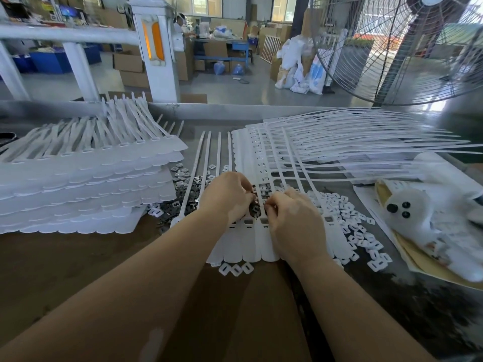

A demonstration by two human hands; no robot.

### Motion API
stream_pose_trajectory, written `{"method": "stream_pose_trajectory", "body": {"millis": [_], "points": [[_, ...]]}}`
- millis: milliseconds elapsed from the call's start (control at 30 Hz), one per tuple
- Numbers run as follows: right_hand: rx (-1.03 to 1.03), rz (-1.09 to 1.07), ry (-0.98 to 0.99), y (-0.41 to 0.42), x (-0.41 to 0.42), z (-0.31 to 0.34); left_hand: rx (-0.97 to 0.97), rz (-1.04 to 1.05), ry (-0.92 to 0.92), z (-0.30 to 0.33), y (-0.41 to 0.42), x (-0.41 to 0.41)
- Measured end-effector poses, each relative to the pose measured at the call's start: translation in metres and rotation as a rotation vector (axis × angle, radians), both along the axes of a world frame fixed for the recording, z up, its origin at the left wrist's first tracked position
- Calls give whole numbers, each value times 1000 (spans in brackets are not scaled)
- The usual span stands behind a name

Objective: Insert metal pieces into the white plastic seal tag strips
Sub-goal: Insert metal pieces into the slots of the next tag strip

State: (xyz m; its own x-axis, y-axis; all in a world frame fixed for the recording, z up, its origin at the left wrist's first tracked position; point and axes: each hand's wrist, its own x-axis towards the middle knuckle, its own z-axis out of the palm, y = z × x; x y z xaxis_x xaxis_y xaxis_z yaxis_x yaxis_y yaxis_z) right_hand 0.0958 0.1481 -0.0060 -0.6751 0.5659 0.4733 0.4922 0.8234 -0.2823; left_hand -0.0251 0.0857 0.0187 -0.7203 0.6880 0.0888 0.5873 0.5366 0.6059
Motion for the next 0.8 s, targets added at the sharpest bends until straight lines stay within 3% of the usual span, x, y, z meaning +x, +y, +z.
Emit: {"method": "stream_pose_trajectory", "body": {"millis": [267, 533, 800], "points": [[46, -56, -13, -3, 0, 0, 27, 65, -1, 4, -3, -4], [62, -56, -14, -5, 0, 0, -118, 34, 66, 2, 5, -6], [59, -37, -9, -3, 0, -1, -23, 91, 96, -1, 11, -5]]}}
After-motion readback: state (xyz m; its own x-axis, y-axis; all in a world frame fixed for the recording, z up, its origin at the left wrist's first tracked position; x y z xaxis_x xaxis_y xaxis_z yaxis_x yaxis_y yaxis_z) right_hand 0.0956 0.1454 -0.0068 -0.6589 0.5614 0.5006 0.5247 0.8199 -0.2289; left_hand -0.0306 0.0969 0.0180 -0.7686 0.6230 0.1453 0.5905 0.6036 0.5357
